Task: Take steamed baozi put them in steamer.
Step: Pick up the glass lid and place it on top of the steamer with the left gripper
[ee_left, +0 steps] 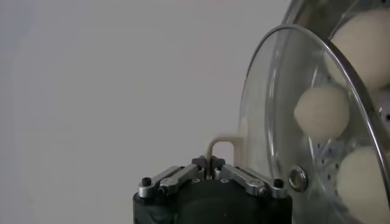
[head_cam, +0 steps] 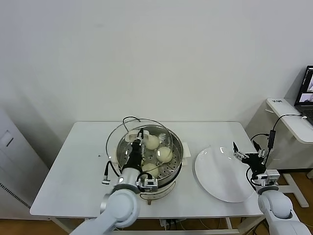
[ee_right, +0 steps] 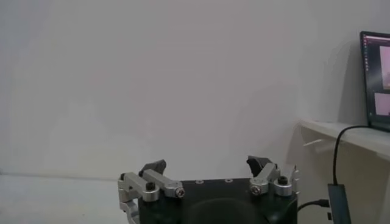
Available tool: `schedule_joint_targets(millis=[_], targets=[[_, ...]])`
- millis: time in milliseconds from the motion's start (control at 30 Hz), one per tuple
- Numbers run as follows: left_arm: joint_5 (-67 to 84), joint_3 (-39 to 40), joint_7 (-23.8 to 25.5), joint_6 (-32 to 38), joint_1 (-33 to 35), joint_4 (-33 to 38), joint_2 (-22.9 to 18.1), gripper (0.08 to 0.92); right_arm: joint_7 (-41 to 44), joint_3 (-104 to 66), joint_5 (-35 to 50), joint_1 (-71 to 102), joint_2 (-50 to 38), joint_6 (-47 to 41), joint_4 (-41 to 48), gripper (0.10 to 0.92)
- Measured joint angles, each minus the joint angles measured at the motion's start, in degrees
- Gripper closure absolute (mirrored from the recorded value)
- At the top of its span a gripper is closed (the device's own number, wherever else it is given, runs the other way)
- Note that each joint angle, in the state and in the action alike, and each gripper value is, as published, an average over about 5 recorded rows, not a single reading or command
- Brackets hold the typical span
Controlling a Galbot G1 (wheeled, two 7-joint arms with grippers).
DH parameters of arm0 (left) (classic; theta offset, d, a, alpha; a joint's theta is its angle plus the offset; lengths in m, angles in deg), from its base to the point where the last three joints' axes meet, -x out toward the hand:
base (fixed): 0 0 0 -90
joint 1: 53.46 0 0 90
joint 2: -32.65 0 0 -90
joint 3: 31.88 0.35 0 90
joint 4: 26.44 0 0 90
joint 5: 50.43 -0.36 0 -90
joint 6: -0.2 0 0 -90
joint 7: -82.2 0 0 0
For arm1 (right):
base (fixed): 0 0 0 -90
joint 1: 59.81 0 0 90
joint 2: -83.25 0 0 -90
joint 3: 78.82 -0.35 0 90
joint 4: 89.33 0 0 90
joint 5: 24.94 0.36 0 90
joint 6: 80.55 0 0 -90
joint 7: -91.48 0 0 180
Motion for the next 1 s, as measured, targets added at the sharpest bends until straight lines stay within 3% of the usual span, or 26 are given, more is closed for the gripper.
schedule_joint_targets(millis=[1000], targets=[[-1.3,3.9,-1.9,2.2,-0.1,-4.9,-3.1,0.890,0.4,-0.8,-0.8,1.0,1.3,0.7,0.3,0.203]])
